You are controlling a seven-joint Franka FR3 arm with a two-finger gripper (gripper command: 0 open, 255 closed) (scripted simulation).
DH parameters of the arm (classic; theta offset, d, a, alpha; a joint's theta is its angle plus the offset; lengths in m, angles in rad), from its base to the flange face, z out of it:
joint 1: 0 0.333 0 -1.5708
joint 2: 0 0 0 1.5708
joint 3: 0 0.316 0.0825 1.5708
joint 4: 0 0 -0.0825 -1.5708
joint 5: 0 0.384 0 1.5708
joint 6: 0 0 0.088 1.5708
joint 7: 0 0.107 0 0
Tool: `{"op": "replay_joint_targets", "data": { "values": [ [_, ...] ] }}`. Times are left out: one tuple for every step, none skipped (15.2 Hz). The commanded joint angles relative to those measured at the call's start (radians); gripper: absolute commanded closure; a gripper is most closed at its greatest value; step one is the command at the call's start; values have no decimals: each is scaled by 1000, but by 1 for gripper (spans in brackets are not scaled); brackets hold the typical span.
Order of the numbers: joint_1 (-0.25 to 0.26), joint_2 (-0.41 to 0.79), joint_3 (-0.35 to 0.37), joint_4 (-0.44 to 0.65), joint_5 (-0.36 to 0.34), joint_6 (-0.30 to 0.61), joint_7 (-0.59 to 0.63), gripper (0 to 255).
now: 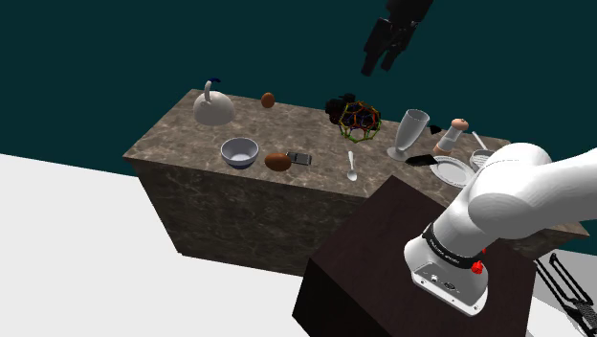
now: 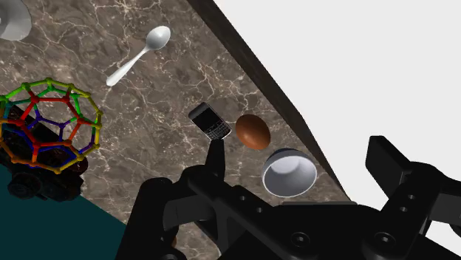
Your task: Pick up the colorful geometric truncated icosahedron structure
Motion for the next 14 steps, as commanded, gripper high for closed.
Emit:
{"op": "replay_joint_targets", "data": {
  "values": [
    [0,0,0,0,0,0,0,0],
    [-9,23,-13,-1,-5,20,-7,0],
    [-18,46,-27,-2,-10,41,-13,0],
    [-26,70,-40,-1,-15,61,-20,0],
    [-34,94,-54,0,-19,81,-27,0],
    [-42,120,-67,3,-22,100,-33,0],
    [-50,146,-81,6,-25,119,-40,0],
    [-57,172,-94,10,-28,138,-47,0],
    [-65,199,-108,15,-29,157,-54,0],
    [-72,227,-121,21,-31,175,-61,0],
    [-78,255,-135,28,-31,192,-68,0],
    [-84,284,-148,36,-31,209,-75,0],
    [-90,313,-162,45,-30,226,-82,0],
    [-96,342,-176,55,-28,242,-90,0]
  ]
}}
